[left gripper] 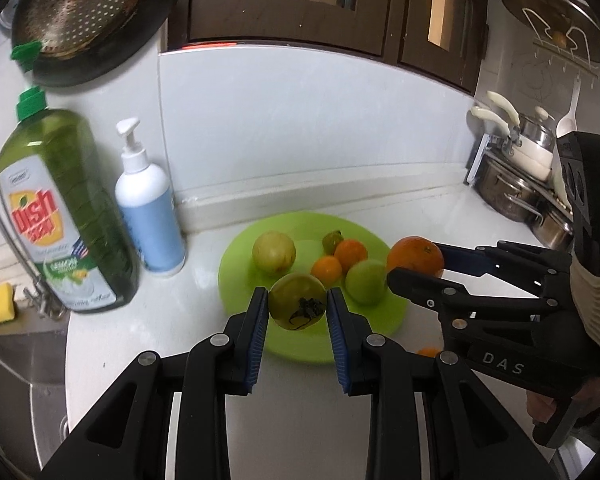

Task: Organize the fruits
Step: 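Carry the green tomato and orange in both grippers over the plate, then lower both fruits onto the plate and open both grippers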

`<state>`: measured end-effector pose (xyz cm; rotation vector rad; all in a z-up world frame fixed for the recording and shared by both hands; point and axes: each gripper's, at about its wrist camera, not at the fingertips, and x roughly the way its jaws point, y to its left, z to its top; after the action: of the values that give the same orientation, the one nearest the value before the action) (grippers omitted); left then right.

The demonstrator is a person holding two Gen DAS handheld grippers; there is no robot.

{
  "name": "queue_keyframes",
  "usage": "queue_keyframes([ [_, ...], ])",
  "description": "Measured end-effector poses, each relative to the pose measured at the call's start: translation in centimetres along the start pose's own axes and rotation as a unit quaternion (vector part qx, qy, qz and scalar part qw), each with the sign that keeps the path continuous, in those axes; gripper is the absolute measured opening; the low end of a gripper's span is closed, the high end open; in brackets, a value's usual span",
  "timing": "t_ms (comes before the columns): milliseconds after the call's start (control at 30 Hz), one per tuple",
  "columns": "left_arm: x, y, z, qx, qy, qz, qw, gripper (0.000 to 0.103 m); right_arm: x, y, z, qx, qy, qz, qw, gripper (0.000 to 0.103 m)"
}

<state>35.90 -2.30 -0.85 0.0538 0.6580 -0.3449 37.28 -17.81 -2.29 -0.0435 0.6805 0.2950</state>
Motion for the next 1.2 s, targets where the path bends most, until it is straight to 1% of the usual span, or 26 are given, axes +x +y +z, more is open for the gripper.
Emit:
queue_keyframes([
  [233, 1.8, 0.8, 2.4, 0.002, -0.002, -0.003, 1.0, 0.03, 1.9, -1.0, 2.7, -0.007, -0.003, -0.002, 1.0, 0.044],
  [433, 4.0, 1.7, 3.7, 0.0, 0.013, -0.001, 0.9999, 0.03, 4.6, -1.6, 4.4, -0.007, 0.016, 0.008, 1.0, 0.044],
  [567, 5.3, 2.3, 3.8, -0.003, 0.028, 0.001, 0.9996, 0.03, 6.7, -1.9, 5.1, -0.007, 0.032, 0.012, 0.999, 0.044],
  [667, 6.4, 2.7, 3.6, -0.009, 0.044, 0.001, 0.999, 0.03, 8.3, -2.0, 5.4, -0.01, 0.043, 0.007, 0.999, 0.044],
  [800, 7.9, 3.4, 3.4, -0.022, 0.072, -0.006, 0.9972, 0.03, 9.9, -2.4, 5.6, -0.002, 0.059, 0.008, 0.998, 0.044],
  [1100, 11.0, 3.6, 2.9, -0.026, 0.109, -0.009, 0.9936, 0.03, 11.4, -2.9, 5.3, -0.004, 0.079, 0.007, 0.997, 0.044],
  [1200, 11.6, 3.3, 2.9, -0.023, 0.114, -0.009, 0.9931, 0.03, 12.0, -3.0, 5.3, 0.003, 0.088, 0.009, 0.996, 0.044],
])
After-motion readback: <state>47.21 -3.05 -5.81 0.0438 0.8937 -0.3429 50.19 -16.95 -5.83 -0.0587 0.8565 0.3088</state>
